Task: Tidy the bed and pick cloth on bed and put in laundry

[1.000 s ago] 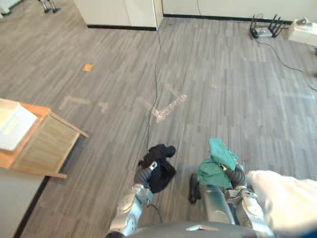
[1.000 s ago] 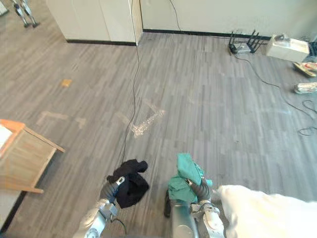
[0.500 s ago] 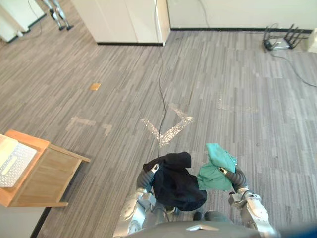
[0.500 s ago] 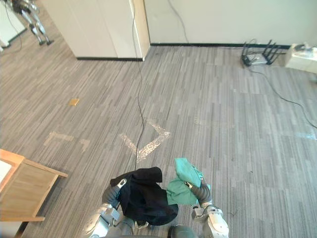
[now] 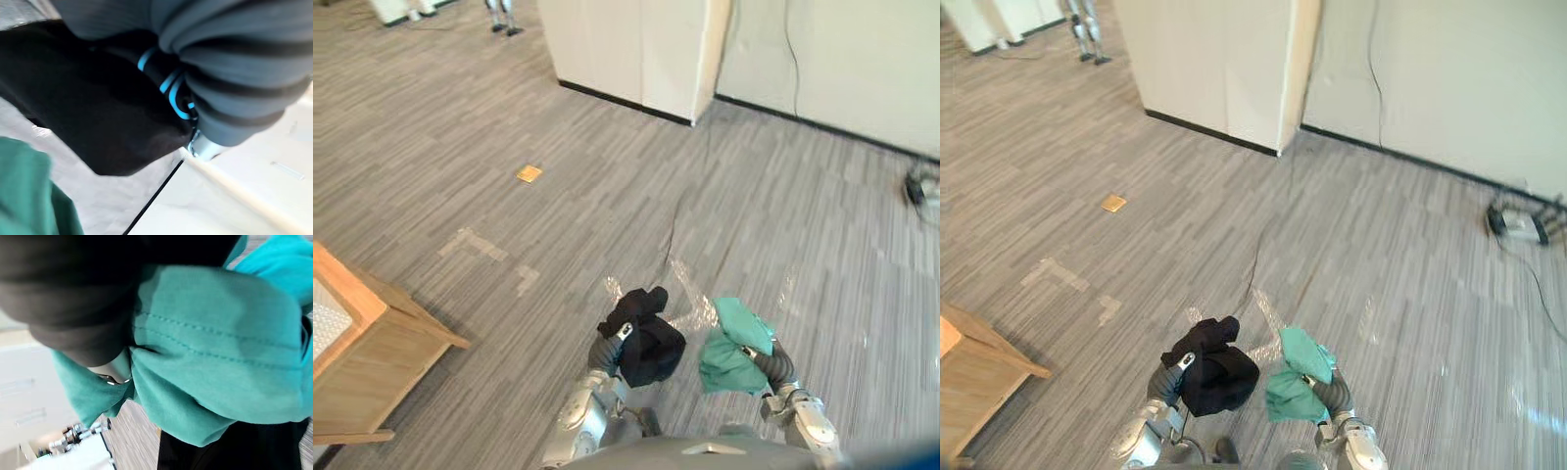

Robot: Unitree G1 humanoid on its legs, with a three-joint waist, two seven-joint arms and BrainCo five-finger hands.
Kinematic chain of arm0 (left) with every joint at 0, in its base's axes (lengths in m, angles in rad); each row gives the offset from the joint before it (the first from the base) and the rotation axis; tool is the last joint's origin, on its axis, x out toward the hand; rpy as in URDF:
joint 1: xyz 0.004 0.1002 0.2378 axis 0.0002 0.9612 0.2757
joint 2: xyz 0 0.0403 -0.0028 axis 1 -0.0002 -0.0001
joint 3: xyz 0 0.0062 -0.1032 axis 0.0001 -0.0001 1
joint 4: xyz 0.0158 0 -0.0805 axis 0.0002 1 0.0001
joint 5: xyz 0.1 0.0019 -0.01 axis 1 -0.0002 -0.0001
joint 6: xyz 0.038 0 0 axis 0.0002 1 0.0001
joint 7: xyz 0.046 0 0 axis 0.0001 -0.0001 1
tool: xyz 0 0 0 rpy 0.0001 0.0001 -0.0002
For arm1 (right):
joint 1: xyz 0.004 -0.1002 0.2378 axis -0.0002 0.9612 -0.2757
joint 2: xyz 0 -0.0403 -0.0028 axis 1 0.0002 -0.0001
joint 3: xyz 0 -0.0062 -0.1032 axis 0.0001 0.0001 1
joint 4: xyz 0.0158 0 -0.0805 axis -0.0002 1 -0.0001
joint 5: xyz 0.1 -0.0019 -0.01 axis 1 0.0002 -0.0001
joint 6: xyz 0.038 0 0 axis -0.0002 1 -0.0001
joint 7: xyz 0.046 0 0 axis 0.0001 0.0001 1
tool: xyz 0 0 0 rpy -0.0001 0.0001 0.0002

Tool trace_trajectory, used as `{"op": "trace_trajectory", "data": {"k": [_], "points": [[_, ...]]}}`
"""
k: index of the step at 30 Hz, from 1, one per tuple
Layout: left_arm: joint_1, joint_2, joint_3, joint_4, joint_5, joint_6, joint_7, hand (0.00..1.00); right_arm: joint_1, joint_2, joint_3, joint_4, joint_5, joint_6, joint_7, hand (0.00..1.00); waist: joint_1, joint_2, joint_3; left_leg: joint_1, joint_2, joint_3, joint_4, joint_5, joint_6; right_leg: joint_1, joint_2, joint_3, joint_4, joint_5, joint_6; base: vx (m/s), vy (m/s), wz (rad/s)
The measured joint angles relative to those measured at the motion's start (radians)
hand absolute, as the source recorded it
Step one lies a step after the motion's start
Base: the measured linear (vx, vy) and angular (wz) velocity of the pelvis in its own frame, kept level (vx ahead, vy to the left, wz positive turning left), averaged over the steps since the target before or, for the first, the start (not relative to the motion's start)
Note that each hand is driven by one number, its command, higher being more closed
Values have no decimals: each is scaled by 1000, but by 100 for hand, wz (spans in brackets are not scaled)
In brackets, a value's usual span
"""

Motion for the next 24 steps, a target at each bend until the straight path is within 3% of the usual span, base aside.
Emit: {"op": "trace_trajectory", "data": {"k": [2, 4, 6, 7, 8, 9, 10, 11, 15, 17, 18, 19, 20, 22, 24], "points": [[-9, 7, 18, 13, -1, 2, 6, 100, 8, 0, 16, 8, 0, -15, 0, 100, -11, 5, 4, 35, 19, -72, -2, 6, -16, -64, 8, 9, -132, -2, 4, 397, -155, 127], [-26, 12, 33, 45, -4, 5, 6, 100, 16, 0, 30, 31, 0, -24, -1, 100, -18, 25, 13, 70, 52, -164, 6, 10, -38, -96, 62, 41, -380, 17, 10, 429, -280, 136], [-41, 19, 45, 58, -4, 6, 2, 100, 18, 3, 34, 33, 0, -34, -3, 100, -30, 18, 12, 79, 66, -248, 6, -3, -72, -115, 97, 103, -609, 101, 18, 341, -282, 140], [-46, 23, 48, 67, -3, 5, -4, 100, 18, 6, 33, 33, 1, -41, -7, 100, -31, 6, 14, 85, 69, -280, 6, -22, -103, -113, 108, 147, -733, 165, 19, 381, -415, 147], [-51, 37, 59, 103, -3, 7, -15, 100, 19, 11, 33, 50, 1, -46, -15, 100, -30, -26, 14, 90, 71, -324, 18, -63, -157, -93, 112, 205, -836, 350, 22, 385, -435, 132], [-57, 28, 59, 131, -3, 9, -15, 100, 10, 11, 32, 61, 1, -46, -19, 100, -31, -7, 17, 87, 84, -332, 22, -74, -169, -83, 129, 190, -835, 341, -8, 361, -412, 96], [-50, 28, 55, 135, 0, 13, -24, 100, -9, 7, 22, 68, 6, -46, -26, 100, -15, 11, 26, 85, 98, -326, 26, -67, -178, -79, 142, 184, -807, 321, -12, 290, -326, 52], [-21, 30, 59, 134, -1, 10, -35, 100, -22, 7, 22, 63, 12, -46, -26, 100, -6, 25, 36, 100, 116, -336, 32, -52, -192, -96, 145, 181, -689, 260, -59, 273, -293, 53], [21, 35, 91, 134, -1, -4, -72, 100, -28, -2, 39, 63, 29, -49, -21, 100, 4, 34, 26, 110, 161, -368, 98, -71, -226, -87, 162, 177, -549, 120, -76, 271, -246, 61], [49, 30, 114, 139, -4, -4, -79, 100, -45, -7, 56, 69, 29, -49, -19, 100, 1, 49, 19, 20, 173, -365, 269, -70, -248, -49, 170, 143, -595, 83, -75, 200, -174, 44], [51, 28, 120, 137, -6, -6, -85, 100, -44, -11, 61, 69, 28, -49, -15, 100, -1, 60, 18, -32, 184, -358, 367, -50, -281, -16, 175, 122, -631, 84, -74, 206, -130, 74], [64, 20, 135, 133, -9, -15, -96, 100, -31, -14, 63, 68, 28, -47, -10, 100, 0, 75, 26, -137, 228, -306, 594, 62, -299, 87, 192, 70, -715, 88, -79, 220, -124, 81], [70, 16, 144, 131, -8, -17, -104, 100, -18, -14, 65, 68, 28, -47, -10, 100, 4, 69, 36, -168, 245, -278, 671, 108, -290, 129, 198, 58, -746, 89, -83, 246, -130, 94], [78, 7, 146, 126, -9, -17, -127, 100, -10, -25, 62, 69, 28, -40, -6, 100, 23, 70, 42, -274, 264, -183, 851, 53, -233, 243, 190, 18, -821, 81, -102, 225, -93, 56], [86, 4, 146, 92, -9, -16, -132, 100, -24, -45, 57, 68, 29, -42, -4, 100, 36, 64, 42, -325, 244, -86, 782, 12, -224, 295, 170, -8, -868, 86, -96, 226, -1, 24]]}}
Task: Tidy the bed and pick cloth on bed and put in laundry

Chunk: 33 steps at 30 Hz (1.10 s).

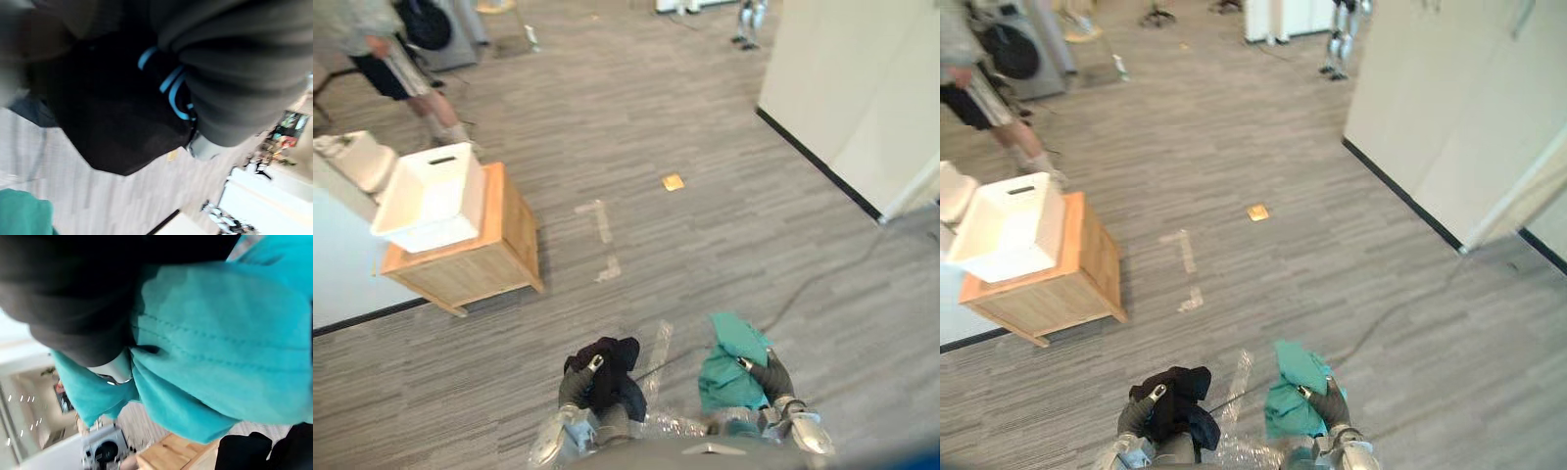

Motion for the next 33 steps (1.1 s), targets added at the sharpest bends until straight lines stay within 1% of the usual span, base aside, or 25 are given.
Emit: {"op": "trace_trajectory", "data": {"k": [2, 3, 4, 5, 7, 9, 12, 13, 15, 16, 17, 18, 19, 20, 21, 22, 23, 24, 25, 26, 28, 29, 31, 32, 33], "points": [[-6, -7, -1, -18, 0, 0, -2, 100, -1, -2, -17, -13, 6, -1, 1, 100, -8, 1, 0, -4, -41, 92, -265, 15, 2, 26, -17, -40, -11, 10, 25, 276, 68, 43], [-10, -14, -6, -21, 0, 1, -2, 100, 5, -2, -34, -21, 9, -1, 2, 100, -12, 11, -3, 20, -80, 140, -514, 142, 26, 48, -10, -55, -8, 4, 42, 425, 132, 67], [-14, -8, -2, -20, 0, 6, 1, 100, 3, 8, -50, -15, 9, 8, 0, 100, -9, 2, -2, 73, -111, 176, -636, 162, 125, 64, -13, -67, -8, -7, 65, 430, 125, 81], [-28, -5, 0, -19, 0, 9, 5, 100, 6, 20, -48, -17, 8, 11, 1, 100, -14, -30, 8, 97, -144, 175, -695, 195, 150, 69, -34, -76, -7, -1, 76, 338, 85, 62], [-30, -4, -1, -17, 0, 20, 4, 100, 2, 29, -32, -38, 8, 11, 2, 100, 4, -52, 14, 117, -164, 157, -748, 202, 151, 83, -32, -70, -44, 20, 95, 252, 34, 36], [-29, -5, -3, -7, 1, 29, 4, 100, -7, 37, -23, -40, 7, 11, 1, 100, 23, -54, 17, 134, -165, 162, -746, 202, 151, 110, -31, -57, -100, 23, 96, 185, -17, 6], [-25, -1, -4, -3, 1, 29, -5, 100, -13, 35, -2, -43, 6, 14, -1, 100, 21, -54, 18, 179, -176, 179, -747, 187, 130, 148, -38, -43, -138, 63, 100, 47, -95, -8], [-22, -7, -3, 3, 2, 28, -21, 100, -17, 36, 0, -43, -2, 17, -3, 100, 23, -55, 19, 190, -172, 191, -752, 176, 114, 155, -38, -39, -145, 54, 111, -7, -132, -28], [-19, -8, -8, 2, 9, 26, -49, 100, -32, 37, 1, -49, -4, 25, -3, 100, 23, -56, 16, 191, -174, 217, -741, 142, 110, 138, -53, -34, -123, -29, 111, -35, -116, -25], [-20, -11, -5, 0, 10, 28, -49, 100, -32, 36, -2, -51, -4, 33, -3, 100, 19, -54, 15, 174, -167, 219, -706, 123, 117, 101, -69, -26, -55, -72, 122, -46, -38, -11], [-15, -5, 0, -12, 14, 26, -51, 100, -29, 39, -5, -52, -5, 36, -3, 100, 19, -67, 9, 141, -170, 227, -646, 88, 126, 48, -94, -21, 40, -123, 140, 27, 26, 14], [-20, 14, -2, -16, 40, 24, -56, 100, -5, 43, -14, -52, -4, 43, -10, 100, 14, -95, 6, 151, -186, 242, -620, 64, 119, 47, -122, -42, 121, -127, 148, 168, 70, 21], [-14, 13, -3, -8, 51, 21, -59, 100, 4, 34, -14, -58, -3, 42, -10, 100, 15, -96, 8, 169, -189, 239, -637, 35, 117, 7, -135, -29, 242, -129, 150, 222, 118, 39], [-25, 18, -3, 0, 76, 20, -57, 100, 11, 32, -14, -54, -3, 43, -13, 100, 9, -115, 16, 203, -197, 231, -654, 14, 118, -117, -195, 26, 522, -81, 188, 196, 93, 33], [-26, 31, -11, 1, 82, 20, -54, 100, 16, 34, -12, -53, -3, 43, -14, 100, -1, -124, 23, 237, -203, 210, -680, 12, 120, -186, -219, 63, 691, 35, 196, 217, 123, 60], [-20, 46, -25, 2, 87, 18, -40, 100, 27, 40, -3, -54, -2, 42, -13, 100, -17, -118, 26, 285, -198, 178, -709, 12, 125, -238, -220, 88, 800, 76, 188, 179, 72, 55], [-17, 58, -29, 4, 87, 18, -34, 100, 32, 45, 7, -55, -2, 41, -10, 100, -23, -124, 29, 304, -194, 167, -718, 9, 129, -261, -221, 94, 816, 47, 162, 270, 74, 56], [-22, 72, -31, 10, 86, 18, -24, 100, 45, 50, 24, -57, -2, 41, -5, 100, -23, -141, 32, 345, -188, 149, -741, 2, 125, -295, -217, 92, 808, 8, 144, 249, 24, 43], [-32, 77, -32, 27, 85, 18, -21, 100, 54, 49, 34, -58, 0, 39, -2, 100, -25, -142, 34, 375, -174, 128, -745, 4, 116, -316, -198, 86, 748, -21, 135, 380, 16, 51], [-35, 78, -33, 33, 85, 19, -19, 100, 56, 49, 38, -58, 1, 38, -2, 100, -34, -141, 34, 387, -166, 115, -745, 1, 114, -321, -182, 83, 692, -26, 128, 400, -22, 79], [-47, 80, -45, 33, 74, 22, -21, 100, 59, 49, 42, -56, 18, 30, -4, 100, -56, -129, 37, 411, -145, 42, -760, 0, 107, -330, -109, 97, 388, -13, 128, 377, -86, 99], [-54, 80, -49, 33, 74, 23, -22, 100, 63, 49, 42, -52, 19, 26, -5, 100, -60, -126, 39, 412, -141, 25, -760, -2, 101, -331, -94, 105, 304, 3, 129, 341, -153, 99], [-61, 75, -54, 34, 75, 30, -24, 100, 61, 46, 43, -48, 19, 16, -10, 100, -64, -107, 50, 439, -131, -24, -761, -30, 56, -330, -52, 157, 66, 152, 106, 367, -203, 81], [-55, 73, -56, 35, 75, 30, -24, 100, 62, 45, 43, -46, 20, 12, -10, 100, -64, -98, 56, 452, -126, -34, -761, -39, 42, -322, -45, 171, 54, 210, 103, 370, -246, 61], [-44, 77, -70, 40, 75, 29, -24, 100, 65, 43, 44, -39, 20, 6, -11, 100, -67, -91, 56, 477, -115, -50, -761, -59, 14, -302, -28, 184, 73, 264, 61, 363, -256, 36]]}}
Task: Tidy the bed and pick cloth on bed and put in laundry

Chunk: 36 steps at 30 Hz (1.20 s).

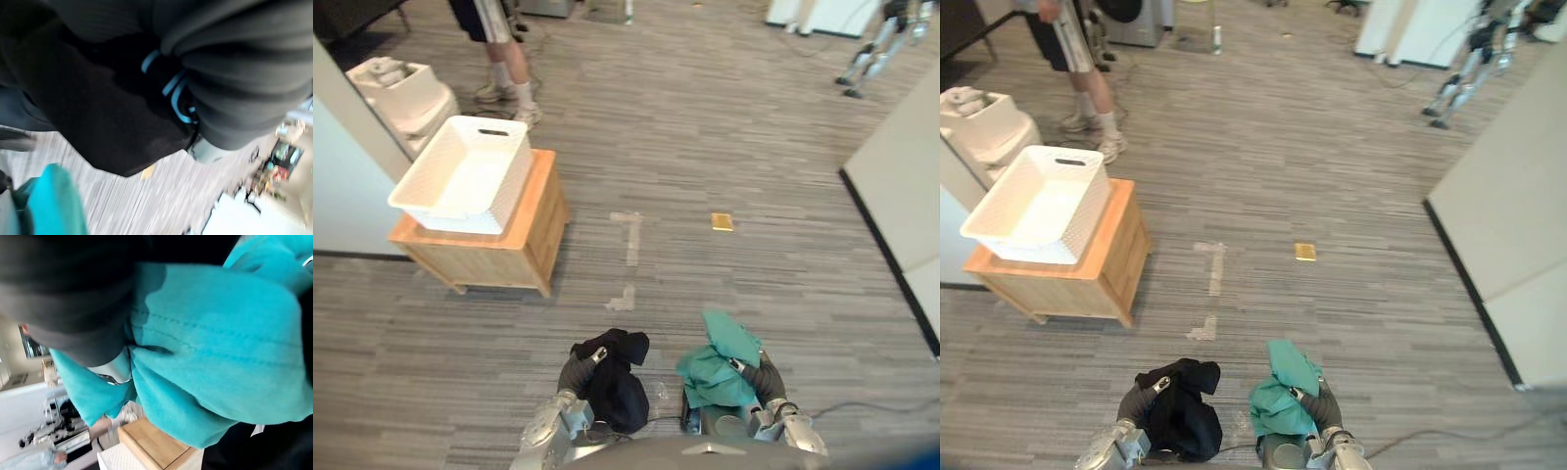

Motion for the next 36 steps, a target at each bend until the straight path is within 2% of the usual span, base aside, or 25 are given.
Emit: {"op": "trace_trajectory", "data": {"k": [1, 2, 3, 6, 7, 8, 9, 10, 11, 14, 15, 16, 17, 18, 19, 20, 21, 22, 24, 26, 27, 28, 30, 33, 36], "points": [[4, -10, -11, 12, 0, 0, 0, 100, -7, -12, 5, 12, 1, -2, -5, 100, 6, 52, -5, 9, 38, -5, 2, -19, -21, -4, 29, -19, 36, -39, -18, 348, -248, 23], [9, -14, -20, 12, 0, -1, 0, 100, -11, -20, 8, 12, 1, -2, -6, 100, 5, 71, -10, 5, 52, -6, 4, -26, -30, -17, 38, -26, 60, -61, -23, 335, -220, 8], [16, -21, -23, 17, 1, -2, 0, 100, -27, -30, 9, 12, 4, -4, -9, 100, 1, 89, -15, -9, 63, -9, 36, -26, -35, -40, 38, -40, 110, -118, -34, 345, -254, 17], [23, -36, -26, 26, -1, -5, 2, 100, -43, -44, 32, 23, 10, -2, -10, 100, -2, 99, -11, -127, 93, -10, 332, 7, -72, 6, 45, -61, 123, -177, -56, 273, -221, 17], [25, -43, -26, 23, -2, -7, -1, 100, -43, -53, 42, 23, 10, -2, -10, 100, -1, 108, -6, -195, 127, -11, 510, 70, -68, 55, 62, -71, 101, -194, -67, 259, -201, 16], [32, -50, -21, 19, -2, -7, -8, 100, -45, -62, 45, 22, 9, 0, -12, 100, 5, 112, 0, -271, 166, -11, 673, 194, -52, 112, 84, -75, 59, -201, -78, 272, -181, 10], [36, -50, -20, 16, -2, -7, -15, 100, -48, -64, 52, 22, 9, 0, -14, 100, 6, 112, -1, -302, 178, -11, 746, 223, -47, 143, 90, -75, 36, -203, -83, 362, -162, 5], [49, -49, -19, -7, -2, -7, -24, 100, -49, -71, 55, 21, 10, 6, -19, 100, 5, 114, 2, -375, 188, -7, 866, 162, -16, 194, 93, -79, -2, -213, -99, 316, -110, 2], [49, -49, -18, -19, -2, -7, -26, 100, -49, -75, 51, 21, 10, 7, -21, 100, 7, 113, 2, -395, 185, 3, 879, 137, -16, 215, 89, -80, -20, -213, -100, 303, -92, -5], [60, -47, -12, -38, -9, -4, -59, 100, -50, -78, 28, 21, 10, 10, -27, 100, 11, 108, 6, -436, 141, 79, 754, 65, -9, 304, 71, -80, -92, -214, -104, 314, -7, -3], [60, -47, -7, -52, -10, -2, -61, 100, -50, -78, 25, 18, 10, 10, -26, 100, 13, 98, 8, -421, 95, 122, 580, 56, -18, 340, 52, -95, -113, -206, -90, 387, 79, 20], [55, -49, -7, -62, -10, -1, -61, 100, -50, -77, 12, 16, 9, 11, -18, 100, 14, 86, 7, -388, 42, 189, 336, 83, -16, 370, 34, -111, -137, -208, -78, 465, 103, 26], [51, -51, -11, -64, -11, 0, -61, 100, -50, -75, 2, 15, 9, 11, -10, 100, 13, 85, 7, -371, 18, 218, 211, 129, -6, 382, 28, -123, -144, -212, -64, 444, 139, 37], [51, -55, -19, -70, -12, 0, -58, 100, -44, -77, -14, 13, 9, 11, -3, 100, 12, 91, 4, -348, -19, 265, 16, 257, 2, 402, 32, -143, -152, -229, -26, 357, 171, 34], [48, -62, -21, -64, -22, 4, -57, 100, -43, -75, -22, 16, 9, 13, 3, 100, 14, 96, -3, -339, -26, 277, -56, 353, 128, 425, 48, -156, -158, -251, 7, 348, 182, 31], [42, -59, -19, -63, -29, 11, -56, 100, -43, -65, -27, 18, 9, 18, 3, 100, 17, 83, -11, -329, -42, 285, -58, 352, 149, 435, 36, -162, -159, -258, 17, 321, 173, 30], [32, -45, -15, -67, -45, 11, -56, 100, -31, -44, -27, 7, 9, 15, 6, 100, 26, 45, -24, -336, -75, 288, -60, 332, 128, 437, 9, -183, -162, -263, 27, 299, 138, 26], [23, -37, -3, -61, -50, 9, -57, 100, -25, -30, -22, -3, 6, 14, 13, 100, 34, 15, -29, -347, -95, 290, -35, 295, 134, 444, -8, -192, -170, -267, 37, 284, 115, 23], [8, -39, 1, -46, -50, 10, -58, 100, -22, -32, -4, -10, -3, 14, 13, 100, 46, 9, -33, -361, -109, 290, 9, 232, 142, 454, -29, -203, -163, -252, 63, 263, 110, 6], [10, -53, 0, -46, -49, 7, -61, 100, -16, -36, -3, -11, -12, 15, 13, 100, 59, 20, -39, -317, -119, 297, 1, 174, 156, 434, -62, -203, -37, -257, 91, 273, 163, -4], [16, -57, -1, -45, -45, 6, -63, 100, -17, -35, 0, -13, -15, 16, 13, 100, 60, 22, -41, -274, -129, 292, -8, 157, 153, 381, -107, -202, 153, -265, 104, 261, 158, 4], [23, -49, -1, -45, -33, 5, -63, 100, -18, -33, 12, -15, -19, 16, 11, 100, 61, 11, -46, -232, -149, 282, -22, 143, 156, 291, -171, -195, 402, -242, 104, 346, 170, 12], [33, -29, -8, -43, -28, 5, -57, 100, -18, -32, 44, -21, -22, 16, 10, 100, 53, -14, -64, -182, -175, 244, -37, 123, 164, 154, -213, -147, 690, -242, 98, 332, 88, 34], [43, -2, -30, -41, -30, 6, -35, 100, -1, -33, 60, -54, -22, 15, 11, 100, 38, -6, -57, -109, -174, 144, -51, 102, 177, 44, -187, -158, 783, -301, 46, 349, 24, 86], [40, 10, -33, -41, -31, 14, -18, 100, -2, -36, 70, -93, -21, 14, 11, 100, 27, -2, -55, -55, -154, 38, -49, 84, 168, -36, -150, -148, 633, -336, 28, 361, -87, 134]]}}
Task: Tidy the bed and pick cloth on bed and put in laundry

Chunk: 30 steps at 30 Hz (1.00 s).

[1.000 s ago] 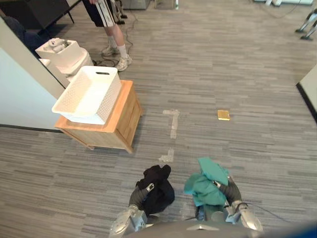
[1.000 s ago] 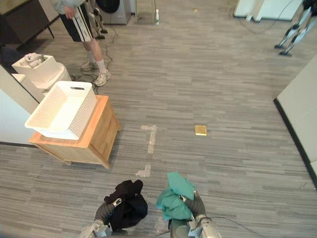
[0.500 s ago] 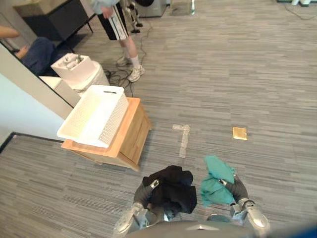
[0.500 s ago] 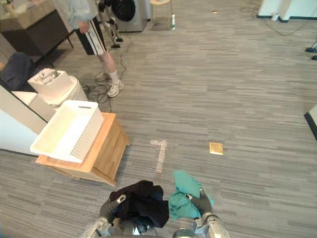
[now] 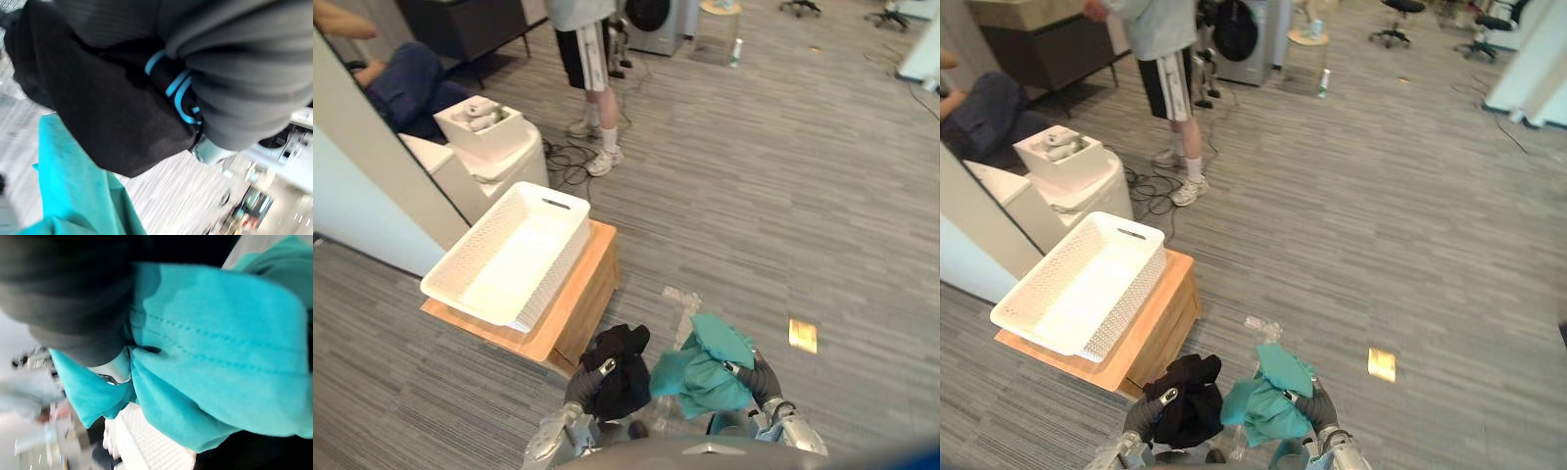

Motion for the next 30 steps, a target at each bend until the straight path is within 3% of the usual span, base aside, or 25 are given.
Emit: {"op": "trace_trajectory", "data": {"k": [1, 3, 4, 6, 7, 8, 9, 10, 12, 14, 16, 18, 19, 20, 21, 22, 23, 24, 26, 30], "points": [[-8, 7, 1, 0, 0, 13, 6, 100, -9, -1, 7, -2, 0, 0, 0, 100, -9, 12, 3, 18, 32, -72, -1, -5, -10, -21, 50, 28, -191, 9, 6, 371, -172, 148], [-17, 15, -1, 0, 0, 23, 6, 100, -11, -1, 9, -2, 1, 0, 0, 100, -9, 18, 4, 22, 60, -150, -1, -15, -30, -39, 103, 95, -394, 60, 20, 363, -240, 153], [-19, 24, -8, -1, 0, 24, 6, 100, -10, -1, 9, -2, 3, -2, 2, 100, -8, 13, 1, 23, 72, -218, 2, -32, -57, -43, 125, 180, -582, 134, 38, 284, -262, 117], [-6, 29, -8, -1, 1, 23, 6, 100, -8, 0, 10, -1, 10, -6, 3, 100, -4, 1, 3, 29, 72, -265, 17, -60, -87, -44, 123, 252, -705, 188, 61, 387, -390, 110], [11, 47, -8, 4, 1, 19, 5, 100, -9, 2, 12, 0, 12, -9, 4, 100, -1, -24, 10, 42, 69, -274, 43, -94, -117, -27, 113, 281, -728, 229, 69, 400, -425, 104], [13, 42, -9, 14, 1, 19, 7, 100, -10, 1, 12, 7, 13, -9, 3, 100, -3, -14, 15, 45, 82, -274, 60, -119, -131, -19, 118, 284, -712, 279, 69, 364, -411, 95], [14, 33, -24, 24, 1, 19, 5, 100, -20, -11, 12, 13, 20, -9, 3, 100, -3, 23, 9, 45, 122, -257, 73, -144, -157, -15, 150, 271, -677, 318, 38, 344, -384, 80], [21, 15, -27, 29, 1, 13, 4, 100, -27, -34, 17, 20, 20, -10, 3, 100, -1, 68, 1, 45, 171, -254, 70, -164, -177, -24, 185, 249, -636, 312, 8, 414, -415, 59], [40, -5, -20, 35, 0, 5, 4, 100, -60, -56, 34, 35, 20, -8, 2, 100, 8, 116, -6, 41, 207, -234, 95, -148, -198, -37, 207, 218, -576, 251, -25, 350, -293, 36], [43, -15, -16, 41, -5, 2, 4, 100, -90, -50, 46, 39, 20, -6, 2, 100, 3, 107, -1, -25, 209, -176, 254, -95, -211, 2, 187, 187, -581, 225, -42, 307, -290, 52], [46, -30, -12, 28, -18, 1, -6, 100, -87, -51, 61, 10, 19, 11, 0, 100, 4, 93, 12, -157, 271, -55, 561, 6, -220, 136, 182, 123, -674, 217, -53, 271, -240, 78], [50, -42, 4, -2, -19, 3, -27, 100, -83, -51, 57, 1, 16, 25, -2, 100, 7, 94, 13, -211, 317, 59, 666, -30, -189, 219, 180, 77, -727, 209, -64, 219, -129, 67], [54, -46, 6, -16, -20, 4, -37, 100, -86, -50, 51, 1, 16, 27, -1, 100, 7, 98, 13, -225, 322, 125, 632, -44, -182, 257, 178, 54, -756, 207, -63, 159, -76, 48], [52, -48, 8, -18, -20, 4, -41, 100, -88, -50, 48, 1, 15, 28, -1, 100, 8, 99, 13, -223, 319, 158, 588, -49, -185, 270, 177, 45, -767, 207, -61, 189, -8, 38], [47, -55, 13, -18, -21, 9, -41, 100, -88, -51, 44, 1, 6, 29, 1, 100, 5, 102, 12, -221, 300, 220, 439, -36, -186, 288, 172, 21, -776, 212, -54, 146, 29, 35], [47, -58, 12, -18, -22, 12, -42, 100, -86, -52, 42, 1, -2, 29, 2, 100, 3, 109, 7, -217, 286, 242, 349, 11, -183, 293, 173, 2, -776, 211, -44, 329, 84, 85], [37, -59, 13, -20, -22, 27, -41, 100, -81, -48, 28, 4, -4, 34, 2, 100, -12, 117, -10, -176, 251, 289, 192, 39, -144, 320, 170, -43, -780, 210, -31, 272, 87, 89], [31, -59, 14, -24, -22, 27, -41, 100, -82, -47, 25, 3, -4, 34, 2, 100, -14, 108, -12, -155, 228, 281, 131, 52, -131, 321, 164, -64, -783, 211, -27, 279, 93, 97], [26, -52, 14, -57, -20, 28, -41, 100, -96, -27, 26, 2, -12, 34, 0, 100, 4, 63, -11, -121, 161, 256, -17, 130, -123, 328, 136, -120, -802, 208, -18, 185, 51, 62], [50, -50, 13, -57, -19, 36, -41, 100, -109, -9, 36, 5, -23, 34, -28, 100, 15, 46, -17, -42, 115, 208, -113, 167, -125, 398, 107, -172, -778, 165, 10, 146, 11, 54]]}}
